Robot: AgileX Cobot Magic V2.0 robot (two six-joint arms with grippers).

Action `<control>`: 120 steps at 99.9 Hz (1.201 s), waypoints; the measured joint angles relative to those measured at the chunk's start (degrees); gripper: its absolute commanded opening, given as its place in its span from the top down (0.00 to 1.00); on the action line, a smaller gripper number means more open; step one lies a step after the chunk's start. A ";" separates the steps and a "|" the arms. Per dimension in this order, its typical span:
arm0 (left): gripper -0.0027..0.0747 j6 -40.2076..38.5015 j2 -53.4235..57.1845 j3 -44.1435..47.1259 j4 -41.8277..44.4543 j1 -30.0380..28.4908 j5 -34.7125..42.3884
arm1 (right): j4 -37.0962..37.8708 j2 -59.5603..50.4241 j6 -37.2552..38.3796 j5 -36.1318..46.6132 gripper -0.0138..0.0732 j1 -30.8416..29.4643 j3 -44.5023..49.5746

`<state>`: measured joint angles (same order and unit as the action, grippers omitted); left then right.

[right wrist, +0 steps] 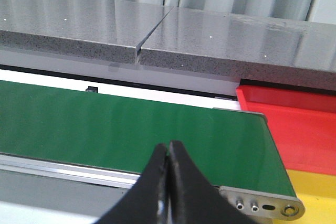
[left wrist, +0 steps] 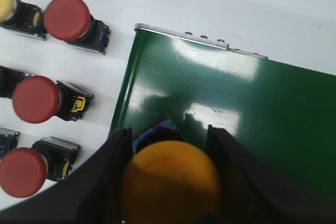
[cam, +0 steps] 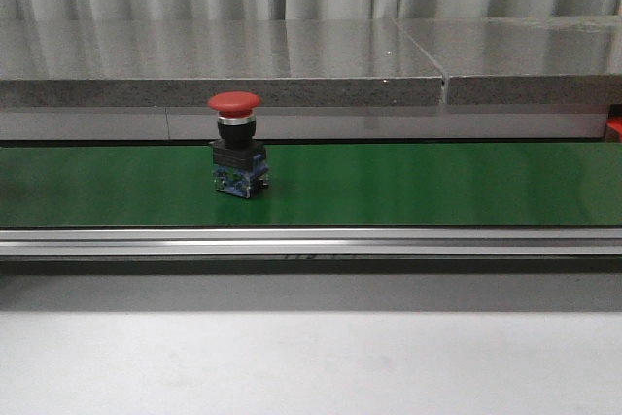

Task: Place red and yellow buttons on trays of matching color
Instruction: 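Place the yellow button onto the conveyor belt with the left gripper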

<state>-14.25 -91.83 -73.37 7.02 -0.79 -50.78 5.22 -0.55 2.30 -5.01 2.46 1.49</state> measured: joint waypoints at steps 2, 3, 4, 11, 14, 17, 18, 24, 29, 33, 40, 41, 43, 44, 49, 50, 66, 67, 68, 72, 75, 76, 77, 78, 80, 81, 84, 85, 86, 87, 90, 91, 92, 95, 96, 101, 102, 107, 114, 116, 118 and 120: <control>0.99 0.00 -0.45 -0.20 0.00 0.00 0.00 | 0.00 0.00 0.00 0.00 0.92 0.00 0.00; 0.99 0.00 -0.88 -0.26 0.00 0.00 -0.12 | 0.00 0.00 0.00 0.00 0.92 0.00 0.00; 0.99 0.00 -1.07 -0.38 0.00 0.00 -0.10 | 0.00 0.00 0.00 0.00 0.92 0.00 0.00; 0.96 0.10 -2.77 -0.81 0.00 0.00 -0.10 | 0.00 0.00 0.00 0.00 0.92 0.00 0.00; 0.93 0.23 -3.42 -0.82 0.00 0.10 -0.15 | 0.00 0.00 0.00 0.00 0.92 0.00 0.00; 0.89 0.59 -3.79 -0.92 0.00 0.10 -0.26 | 0.00 0.00 0.00 0.00 0.92 0.00 0.00; 0.88 0.65 -3.94 -0.94 0.00 0.10 -0.25 | 0.00 0.00 0.00 0.00 0.92 0.00 0.00; 0.77 1.50 -4.57 -1.05 -0.33 0.10 -0.36 | 0.00 0.00 0.00 0.00 0.92 0.00 0.00; 0.67 2.18 -4.79 -1.05 -0.86 0.10 -0.49 | 0.00 0.00 0.00 0.00 0.92 0.00 0.00; 0.57 2.78 -4.83 -1.15 -1.14 0.10 -0.49 | 0.00 0.00 0.00 0.00 0.92 0.00 0.00; 0.43 3.67 -4.83 -1.15 -1.73 0.10 -0.59 | 0.00 0.00 0.00 0.00 0.92 0.00 0.00; 0.41 3.72 -4.83 -1.15 -1.82 0.10 -0.59 | 0.00 0.00 0.00 0.00 0.92 0.00 0.00; 0.38 3.87 -4.83 -1.15 -1.97 0.10 -0.59 | 0.00 0.00 0.00 0.00 0.92 0.00 0.00; 0.37 4.00 -4.83 -1.15 -2.06 0.10 -0.59 | 0.00 0.00 0.00 0.00 0.92 0.00 0.00; 0.31 4.31 -4.83 -1.15 -2.33 0.10 -0.83 | 0.00 0.00 0.00 0.00 0.92 0.00 0.00; 0.30 4.32 -4.83 -1.15 -2.33 0.10 -0.83 | 0.00 0.00 0.00 0.00 0.92 0.00 0.00; 0.29 5.82 -4.92 -1.38 -2.48 0.10 -1.29 | 0.00 0.00 0.00 0.00 0.92 0.00 0.00; 0.29 5.96 -4.92 -1.47 -2.47 0.10 -1.38 | 0.00 0.00 0.00 0.00 0.92 0.00 0.00; 0.29 6.10 -4.92 -1.62 -2.47 0.10 -1.38 | 0.00 0.00 0.00 0.00 0.92 0.00 0.00; 0.29 6.21 -4.92 -2.20 -2.47 0.10 -1.62 | 0.00 0.00 0.00 0.00 0.92 0.00 0.00; 0.29 6.30 -4.92 -2.72 -2.47 0.10 -1.74 | 0.00 0.00 0.00 0.00 0.92 0.00 0.00; 0.29 6.33 -4.92 -3.04 -2.47 0.10 -1.74 | 0.00 0.00 0.00 0.00 0.92 0.00 0.00; 0.29 6.33 -4.92 -3.20 -2.47 0.10 -1.74 | 0.00 0.00 0.00 0.00 0.92 0.00 0.00; 0.29 6.43 -4.92 -3.36 -2.47 0.10 -1.74 | 0.00 0.00 0.00 0.00 0.92 0.00 0.00; 0.29 6.43 -4.92 -3.89 -2.47 0.10 -1.74 | 0.00 0.00 0.00 0.00 0.92 0.00 0.00; 0.29 6.43 -4.92 -4.25 -2.47 0.10 -1.74 | 0.00 0.00 0.00 0.00 0.92 0.00 0.00; 0.29 6.43 -4.92 -5.00 -2.47 0.10 -1.74 | 0.00 0.00 0.00 0.00 0.92 0.00 0.00; 0.29 6.53 -4.92 -5.19 -2.47 0.10 -1.74 | 0.00 0.00 0.00 0.00 0.92 0.00 0.00; 0.29 6.53 -4.82 -5.54 -2.47 0.10 -1.74 | 0.00 0.00 0.00 0.00 0.92 0.00 0.00; 0.29 6.53 -4.82 -5.74 -2.47 0.10 -1.74 | 0.00 0.00 0.00 0.00 0.92 0.00 0.00; 0.29 6.53 -4.48 -6.65 -2.47 0.10 -1.85 | 0.00 0.00 0.00 0.00 0.92 0.00 0.00; 0.29 6.53 -4.30 -6.82 -2.47 0.10 -1.85 | 0.00 0.00 0.00 0.00 0.92 0.00 0.00; 0.29 6.53 -4.28 -7.00 -2.47 0.10 -1.85 | 0.00 0.00 0.00 0.00 0.92 0.00 0.00; 0.29 6.53 -3.68 -7.79 -2.47 0.23 -1.85 | 0.00 0.00 0.00 0.00 0.92 0.00 0.00; 0.29 6.53 -3.40 -7.94 -2.47 0.35 -1.85 | 0.00 0.00 0.00 0.00 0.92 0.00 0.00; 0.29 6.53 -2.05 -8.71 -2.47 0.58 -1.85 | 0.00 0.00 0.00 0.00 0.92 0.00 0.00; 0.29 6.53 -1.81 -8.86 -2.47 0.59 -1.85 | 0.00 0.00 0.00 0.00 0.92 0.00 0.00; 0.29 6.53 -0.02 -9.12 -2.47 1.11 -1.85 | 0.00 0.00 0.00 0.00 0.92 0.00 0.00; 0.29 6.53 2.87 -9.25 -2.47 2.21 -1.85 | 0.00 0.00 0.00 0.00 0.92 0.00 0.00; 0.29 6.53 3.79 -9.25 -2.47 2.60 -1.85 | 0.00 0.00 0.00 0.00 0.92 0.00 0.00; 0.29 6.53 4.73 -9.25 -2.47 2.86 -1.85 | 0.00 0.00 0.00 0.00 0.92 0.00 0.00; 0.29 6.53 5.72 -9.25 -2.47 3.25 -1.85 | 0.00 0.00 0.00 0.00 0.92 0.00 0.00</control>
<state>-7.72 -86.11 -82.62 4.55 2.47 -52.63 5.22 -0.55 2.30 -5.01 2.46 1.49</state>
